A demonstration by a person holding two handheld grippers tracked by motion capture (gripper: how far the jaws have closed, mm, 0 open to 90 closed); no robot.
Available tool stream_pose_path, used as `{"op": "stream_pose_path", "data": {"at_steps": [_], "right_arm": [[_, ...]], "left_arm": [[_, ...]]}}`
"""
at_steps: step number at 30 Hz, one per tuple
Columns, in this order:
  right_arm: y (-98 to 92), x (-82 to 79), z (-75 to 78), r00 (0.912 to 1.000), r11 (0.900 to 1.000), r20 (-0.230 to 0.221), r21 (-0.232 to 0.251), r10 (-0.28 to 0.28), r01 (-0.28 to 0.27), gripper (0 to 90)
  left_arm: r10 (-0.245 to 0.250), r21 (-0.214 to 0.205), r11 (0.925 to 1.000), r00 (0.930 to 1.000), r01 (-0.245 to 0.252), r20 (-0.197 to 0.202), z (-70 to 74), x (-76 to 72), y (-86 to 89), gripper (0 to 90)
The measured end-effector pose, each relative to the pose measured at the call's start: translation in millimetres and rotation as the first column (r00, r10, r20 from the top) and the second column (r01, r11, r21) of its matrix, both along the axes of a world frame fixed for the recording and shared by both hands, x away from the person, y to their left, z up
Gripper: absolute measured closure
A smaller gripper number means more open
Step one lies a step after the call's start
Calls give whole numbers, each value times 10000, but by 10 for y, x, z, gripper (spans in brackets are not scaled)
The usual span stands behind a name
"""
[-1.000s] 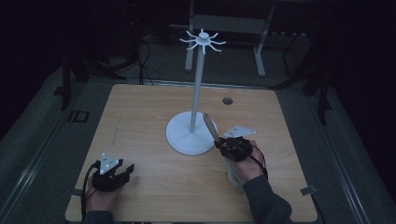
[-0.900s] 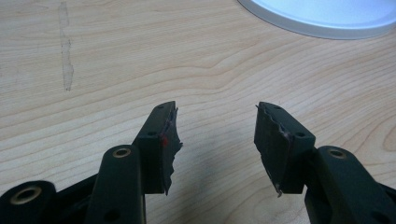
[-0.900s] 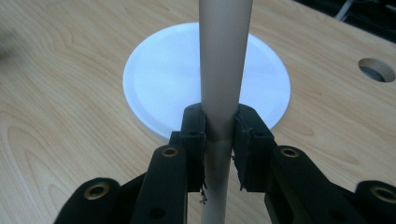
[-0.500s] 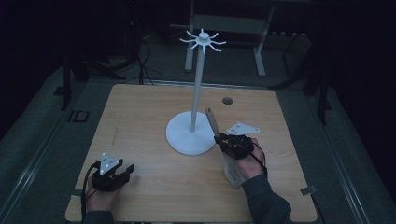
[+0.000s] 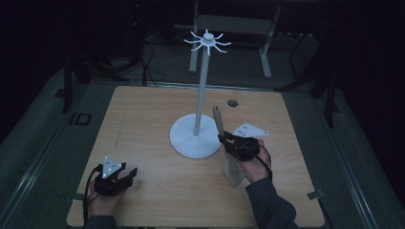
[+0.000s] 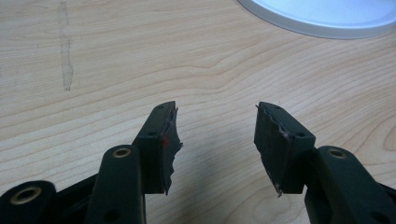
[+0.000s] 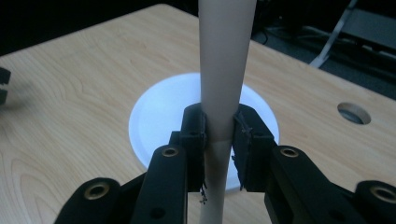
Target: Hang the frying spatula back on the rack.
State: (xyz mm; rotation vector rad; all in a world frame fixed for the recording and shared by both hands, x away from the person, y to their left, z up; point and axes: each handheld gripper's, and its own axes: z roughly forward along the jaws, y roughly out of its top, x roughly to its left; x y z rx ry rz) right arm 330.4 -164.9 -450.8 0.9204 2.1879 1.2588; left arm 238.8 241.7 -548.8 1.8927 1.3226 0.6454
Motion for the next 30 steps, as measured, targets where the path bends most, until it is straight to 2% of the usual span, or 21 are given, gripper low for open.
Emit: {"op": "stream_pose_path", "data": {"at_steps": [10,30], "right_arm": [[4,-4,96,9992,9990,408,451,-20,2,752],[48,2,196,9979,9966,631,809,117,-168,751]], "left_arm": [[11,0,10000,10000,-11,3,1,-1,2,492],[18,9,10000,10000,-18,-5,2,-1,4,493]]}}
